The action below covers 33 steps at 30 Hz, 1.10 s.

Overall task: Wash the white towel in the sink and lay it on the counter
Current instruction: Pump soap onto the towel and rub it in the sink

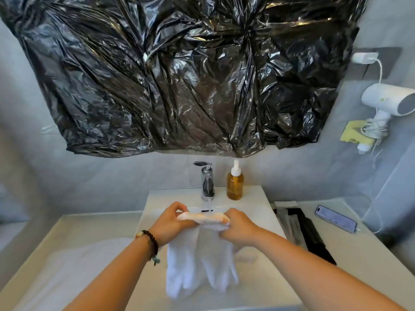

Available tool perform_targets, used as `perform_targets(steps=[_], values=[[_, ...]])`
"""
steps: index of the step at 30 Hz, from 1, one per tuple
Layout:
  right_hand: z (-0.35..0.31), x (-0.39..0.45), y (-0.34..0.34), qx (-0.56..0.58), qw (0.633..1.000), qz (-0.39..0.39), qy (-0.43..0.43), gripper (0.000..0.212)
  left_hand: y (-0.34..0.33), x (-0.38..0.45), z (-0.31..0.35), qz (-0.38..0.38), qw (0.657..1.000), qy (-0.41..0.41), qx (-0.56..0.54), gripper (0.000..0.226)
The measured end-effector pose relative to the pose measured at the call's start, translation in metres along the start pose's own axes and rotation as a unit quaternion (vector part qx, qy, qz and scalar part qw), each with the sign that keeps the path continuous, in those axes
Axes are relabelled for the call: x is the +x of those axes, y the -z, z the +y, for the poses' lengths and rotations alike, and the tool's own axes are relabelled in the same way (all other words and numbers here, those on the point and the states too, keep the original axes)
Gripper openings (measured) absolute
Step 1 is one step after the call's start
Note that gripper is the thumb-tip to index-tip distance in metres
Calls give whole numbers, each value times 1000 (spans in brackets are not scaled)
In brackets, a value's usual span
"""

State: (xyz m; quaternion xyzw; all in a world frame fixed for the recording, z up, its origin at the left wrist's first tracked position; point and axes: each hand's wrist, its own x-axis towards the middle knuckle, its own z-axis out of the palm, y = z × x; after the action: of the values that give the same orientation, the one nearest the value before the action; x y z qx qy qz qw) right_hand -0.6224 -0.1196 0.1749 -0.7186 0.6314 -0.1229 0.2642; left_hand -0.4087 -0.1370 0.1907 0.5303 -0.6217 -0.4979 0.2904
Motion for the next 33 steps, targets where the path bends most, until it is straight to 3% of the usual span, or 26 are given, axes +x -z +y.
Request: perform_targets(steps=[2,4,6,7,10,13,16,21,27,30,33], values=[[0,8,3,83,996,39,-11,18,8,2,5,-69,988,-12,137,60],[-4,11,10,122,990,74,9,25,10,1,6,-135,940,-10,312,46],[-14,9,19,100,993,41,49,13,12,3,5,-155,912,-11,381,28],[-22,6,25,47,997,2,67,21,15,5,4,-152,913,-18,379,24],[-40,2,42,-236,964,-69,102,53,26,8,8,-109,963,-43,242,27],[-61,4,62,-365,924,-41,108,41,27,7,25,-65,988,-79,117,24],[-83,5,98,-361,925,37,113,23,27,7,60,-58,989,-138,-1,20],[-136,-4,177,-338,920,141,138,15,55,8,142,51,972,-195,-122,27],[-192,-27,272,-219,930,247,164,30,91,-8,248,71,938,-291,-176,34],[-212,-46,300,-221,928,248,169,33,102,-19,272,78,931,-315,-167,39],[-208,-55,297,-221,950,185,124,32,100,-25,259,97,943,-308,-86,33]])
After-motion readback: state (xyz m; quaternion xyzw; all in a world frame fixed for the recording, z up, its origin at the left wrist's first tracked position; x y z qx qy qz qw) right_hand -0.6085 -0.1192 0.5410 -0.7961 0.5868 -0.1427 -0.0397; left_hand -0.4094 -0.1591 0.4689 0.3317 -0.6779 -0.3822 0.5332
